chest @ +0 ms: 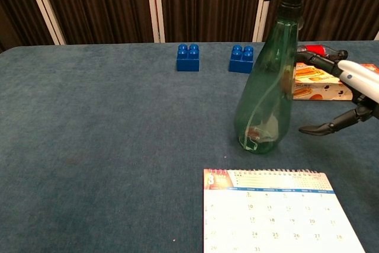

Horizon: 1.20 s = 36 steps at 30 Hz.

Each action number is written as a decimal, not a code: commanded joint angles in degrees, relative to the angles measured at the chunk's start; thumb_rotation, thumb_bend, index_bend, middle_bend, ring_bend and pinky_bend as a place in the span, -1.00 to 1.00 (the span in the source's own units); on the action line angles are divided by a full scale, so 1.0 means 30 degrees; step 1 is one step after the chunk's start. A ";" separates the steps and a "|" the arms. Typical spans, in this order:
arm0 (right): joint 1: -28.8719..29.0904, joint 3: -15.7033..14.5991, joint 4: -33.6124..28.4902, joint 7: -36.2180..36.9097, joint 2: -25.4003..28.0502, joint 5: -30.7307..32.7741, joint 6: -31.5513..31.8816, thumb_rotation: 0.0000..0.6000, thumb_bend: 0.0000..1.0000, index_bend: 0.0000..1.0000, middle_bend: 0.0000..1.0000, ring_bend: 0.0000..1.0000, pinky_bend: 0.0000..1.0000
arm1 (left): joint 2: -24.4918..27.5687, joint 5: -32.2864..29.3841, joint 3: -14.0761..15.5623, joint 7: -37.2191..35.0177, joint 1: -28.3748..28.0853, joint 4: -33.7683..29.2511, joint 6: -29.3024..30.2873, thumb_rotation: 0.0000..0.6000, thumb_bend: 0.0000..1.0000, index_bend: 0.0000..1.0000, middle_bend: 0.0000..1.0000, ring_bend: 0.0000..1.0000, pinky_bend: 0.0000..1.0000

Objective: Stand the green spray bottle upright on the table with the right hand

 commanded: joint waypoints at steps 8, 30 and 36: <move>-0.0387 0.0212 0.0312 -0.0528 0.0810 0.0146 0.0395 1.00 -1.00 -1.00 -1.00 -1.00 -1.00 | 0.0015 0.0015 0.0010 0.0026 0.0019 -0.0027 0.0028 1.00 -0.88 -1.00 -1.00 -1.00 -0.93; -0.4628 0.0494 -0.6953 -1.0782 0.7818 0.4800 0.1545 1.00 -1.00 -1.00 -1.00 -1.00 -1.00 | -0.0067 -0.0316 -0.0151 0.0128 -0.0094 0.0044 -0.0213 1.00 -0.88 -1.00 -1.00 -1.00 -0.93; -0.5791 -0.0079 -0.9291 -1.1862 0.8874 0.4992 0.2256 1.00 -1.00 -1.00 -1.00 -1.00 -1.00 | -0.0044 -0.0366 -0.0175 -0.0123 -0.0181 0.0141 -0.0370 1.00 -0.88 -1.00 -1.00 -1.00 -0.93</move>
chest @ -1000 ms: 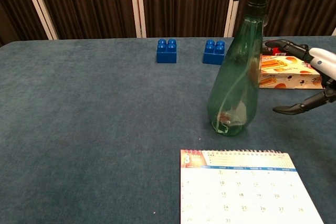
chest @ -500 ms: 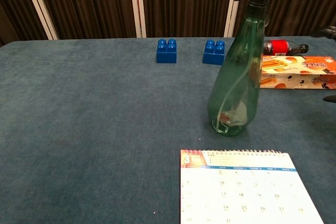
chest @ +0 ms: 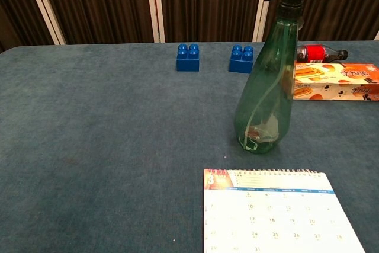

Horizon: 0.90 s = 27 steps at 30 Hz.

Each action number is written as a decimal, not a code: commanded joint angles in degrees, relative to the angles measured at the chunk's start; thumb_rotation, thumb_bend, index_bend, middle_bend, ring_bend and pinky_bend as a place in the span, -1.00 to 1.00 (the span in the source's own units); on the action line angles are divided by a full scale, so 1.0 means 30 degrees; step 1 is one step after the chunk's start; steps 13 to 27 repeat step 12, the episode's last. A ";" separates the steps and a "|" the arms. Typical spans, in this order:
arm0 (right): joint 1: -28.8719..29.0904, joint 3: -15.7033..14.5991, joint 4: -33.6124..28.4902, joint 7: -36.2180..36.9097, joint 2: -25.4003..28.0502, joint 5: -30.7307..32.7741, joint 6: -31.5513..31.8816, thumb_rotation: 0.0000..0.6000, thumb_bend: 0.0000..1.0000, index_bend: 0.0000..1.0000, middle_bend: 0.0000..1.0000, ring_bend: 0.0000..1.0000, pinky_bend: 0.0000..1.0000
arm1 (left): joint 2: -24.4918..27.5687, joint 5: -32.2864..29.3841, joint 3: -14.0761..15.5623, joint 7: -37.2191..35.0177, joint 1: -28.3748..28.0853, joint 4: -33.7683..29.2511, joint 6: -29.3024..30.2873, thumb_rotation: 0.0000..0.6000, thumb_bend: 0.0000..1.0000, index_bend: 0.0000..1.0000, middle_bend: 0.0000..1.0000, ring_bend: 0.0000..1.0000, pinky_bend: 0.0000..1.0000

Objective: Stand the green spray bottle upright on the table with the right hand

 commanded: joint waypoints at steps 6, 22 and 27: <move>-0.1292 -0.0430 -0.2591 -0.0070 0.1745 -0.0153 0.0524 1.00 -1.00 -1.00 -1.00 -1.00 -1.00 | 0.0112 0.0480 0.0144 -0.0228 0.0120 -0.0058 0.0403 1.00 -0.88 -1.00 -1.00 -1.00 -0.93; -0.1480 -0.0596 -0.2655 0.0055 0.1907 -0.0668 0.0590 1.00 -1.00 -1.00 -1.00 -1.00 -1.00 | 0.0142 0.0750 0.0169 -0.0283 0.0212 -0.0088 0.0743 1.00 -0.88 -1.00 -1.00 -1.00 -0.93; -0.1480 -0.0596 -0.2655 0.0055 0.1907 -0.0668 0.0590 1.00 -1.00 -1.00 -1.00 -1.00 -1.00 | 0.0142 0.0750 0.0169 -0.0283 0.0212 -0.0088 0.0743 1.00 -0.88 -1.00 -1.00 -1.00 -0.93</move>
